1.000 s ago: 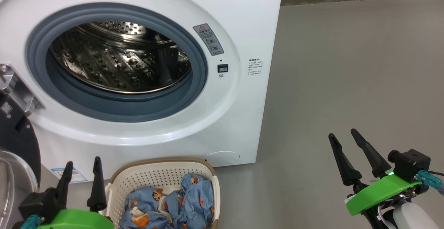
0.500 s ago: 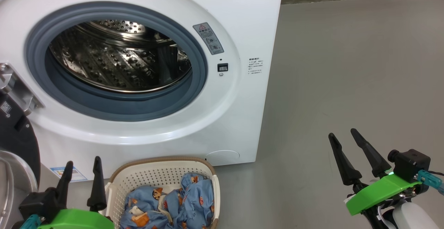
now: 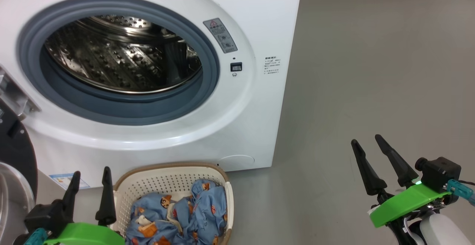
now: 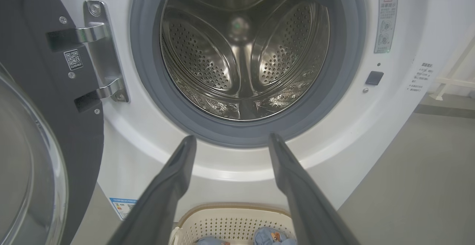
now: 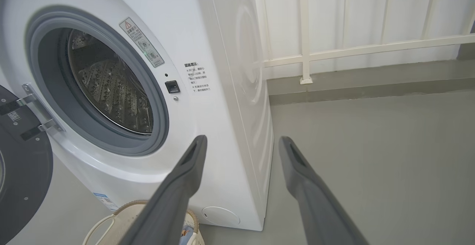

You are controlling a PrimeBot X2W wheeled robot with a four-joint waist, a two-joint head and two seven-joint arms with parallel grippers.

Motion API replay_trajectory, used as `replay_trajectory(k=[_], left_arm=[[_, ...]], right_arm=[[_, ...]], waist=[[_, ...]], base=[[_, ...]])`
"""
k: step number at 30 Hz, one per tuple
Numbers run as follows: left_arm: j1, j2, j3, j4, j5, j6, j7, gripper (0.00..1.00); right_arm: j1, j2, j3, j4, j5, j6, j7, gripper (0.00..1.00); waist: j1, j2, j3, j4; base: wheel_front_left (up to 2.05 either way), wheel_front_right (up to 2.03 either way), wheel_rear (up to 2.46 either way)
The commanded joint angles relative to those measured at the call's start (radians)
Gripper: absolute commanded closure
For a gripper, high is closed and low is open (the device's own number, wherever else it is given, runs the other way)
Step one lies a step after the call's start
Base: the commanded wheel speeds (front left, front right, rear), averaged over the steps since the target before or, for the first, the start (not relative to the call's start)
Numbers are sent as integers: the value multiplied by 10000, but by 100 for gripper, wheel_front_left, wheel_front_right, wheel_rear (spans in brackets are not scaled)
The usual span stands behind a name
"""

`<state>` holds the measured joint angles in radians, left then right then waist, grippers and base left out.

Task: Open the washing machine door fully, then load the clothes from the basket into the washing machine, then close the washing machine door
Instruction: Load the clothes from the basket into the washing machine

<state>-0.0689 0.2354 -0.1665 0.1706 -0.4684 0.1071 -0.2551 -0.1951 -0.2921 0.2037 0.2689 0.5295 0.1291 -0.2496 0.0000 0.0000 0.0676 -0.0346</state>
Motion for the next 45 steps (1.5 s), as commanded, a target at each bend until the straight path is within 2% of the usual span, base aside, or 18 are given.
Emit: replay_trajectory(k=[1,16,31,41,45], left_arm=[[-550,242,324,-156,89,43,-66,0],[-1314,226,4,250,136,-32,140,0],[-2633,370,-302,1188,191,-338,338,0],[-3562,461,-605,2322,171,-690,730,0],[-4085,485,-729,3376,100,-977,839,0]], right_arm=[[-325,-84,125,-269,-10,16,-122,0],[-761,124,4,-414,1,16,-122,0],[-1725,311,10,-714,-76,16,-122,0],[-2278,528,146,-820,-88,16,-122,0],[-2532,658,229,-890,-91,16,-122,0]], waist=[[0,0,134,-49],[0,0,1683,-348],[0,0,4066,-830],[0,0,5321,-1159],[0,0,5871,-1332]], base=[[0,0,0],[0,0,0],[0,0,0],[0,0,0],[0,0,0]])
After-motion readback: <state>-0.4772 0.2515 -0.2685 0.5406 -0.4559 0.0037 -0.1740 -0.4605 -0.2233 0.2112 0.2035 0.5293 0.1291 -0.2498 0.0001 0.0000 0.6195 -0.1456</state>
